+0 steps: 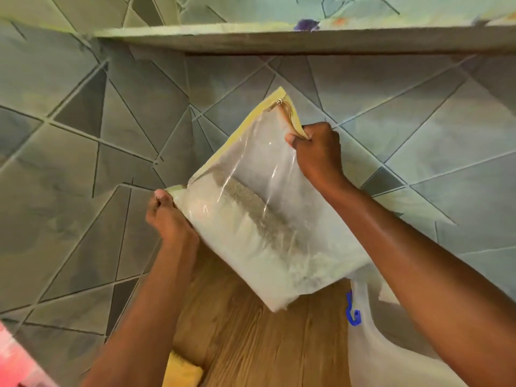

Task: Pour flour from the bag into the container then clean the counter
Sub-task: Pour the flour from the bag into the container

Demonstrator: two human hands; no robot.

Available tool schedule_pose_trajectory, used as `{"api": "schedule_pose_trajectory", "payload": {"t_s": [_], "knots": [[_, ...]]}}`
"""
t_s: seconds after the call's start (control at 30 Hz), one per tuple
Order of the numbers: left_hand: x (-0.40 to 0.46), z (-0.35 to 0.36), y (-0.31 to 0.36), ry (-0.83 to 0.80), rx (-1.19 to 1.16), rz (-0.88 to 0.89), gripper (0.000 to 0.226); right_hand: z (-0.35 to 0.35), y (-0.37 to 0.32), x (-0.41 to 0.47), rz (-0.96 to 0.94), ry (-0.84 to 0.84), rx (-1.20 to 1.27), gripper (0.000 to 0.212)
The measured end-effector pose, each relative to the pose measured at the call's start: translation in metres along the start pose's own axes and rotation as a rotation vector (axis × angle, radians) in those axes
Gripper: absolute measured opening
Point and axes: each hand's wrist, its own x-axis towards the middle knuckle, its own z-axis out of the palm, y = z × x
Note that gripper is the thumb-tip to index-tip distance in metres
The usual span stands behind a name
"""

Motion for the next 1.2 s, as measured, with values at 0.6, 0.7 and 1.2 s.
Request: {"api": "schedule_pose_trajectory", "payload": {"t_s": [0.6,0.7,1.2], "knots": [[-0.037,0.106,0.006,-0.143,-0.031,-0.079,0.025,-0.109,0.027,0.005,0.137,0.162,-0.137,0.036],[-0.062,0.123,0.009,-0.172,-0.015,-0.031,0.028,-0.128,0.039,0.001,0.166,0.21,-0.128,0.035],[-0.093,0.165,-0.015,-0.131,0.185,0.098,0.02,-0.171,0.078,-0.002,0.157,0.093,-0.147,0.038]]}}
